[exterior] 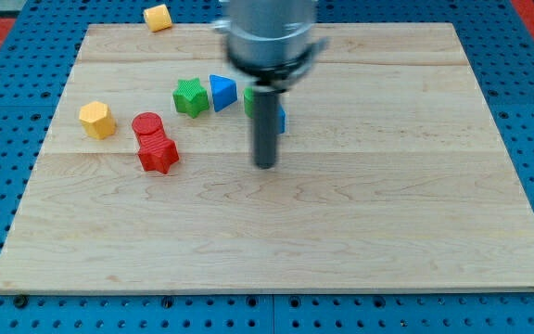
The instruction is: Push the red star and red circle bit a up
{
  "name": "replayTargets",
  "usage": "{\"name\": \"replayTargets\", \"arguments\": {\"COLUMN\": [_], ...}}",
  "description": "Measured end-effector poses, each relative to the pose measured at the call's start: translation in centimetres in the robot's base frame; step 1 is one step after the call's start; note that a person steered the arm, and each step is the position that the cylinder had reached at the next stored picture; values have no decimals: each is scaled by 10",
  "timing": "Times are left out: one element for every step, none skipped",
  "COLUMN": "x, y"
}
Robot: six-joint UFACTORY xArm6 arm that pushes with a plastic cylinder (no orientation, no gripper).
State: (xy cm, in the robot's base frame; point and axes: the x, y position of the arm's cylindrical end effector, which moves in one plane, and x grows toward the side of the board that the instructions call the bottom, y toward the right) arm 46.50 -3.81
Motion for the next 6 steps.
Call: {"name": "replayTargets", "arguments": {"x": [2,28,21,-11,-12,9], "y": [-46,-75,-119,-118,-115,-171]}}
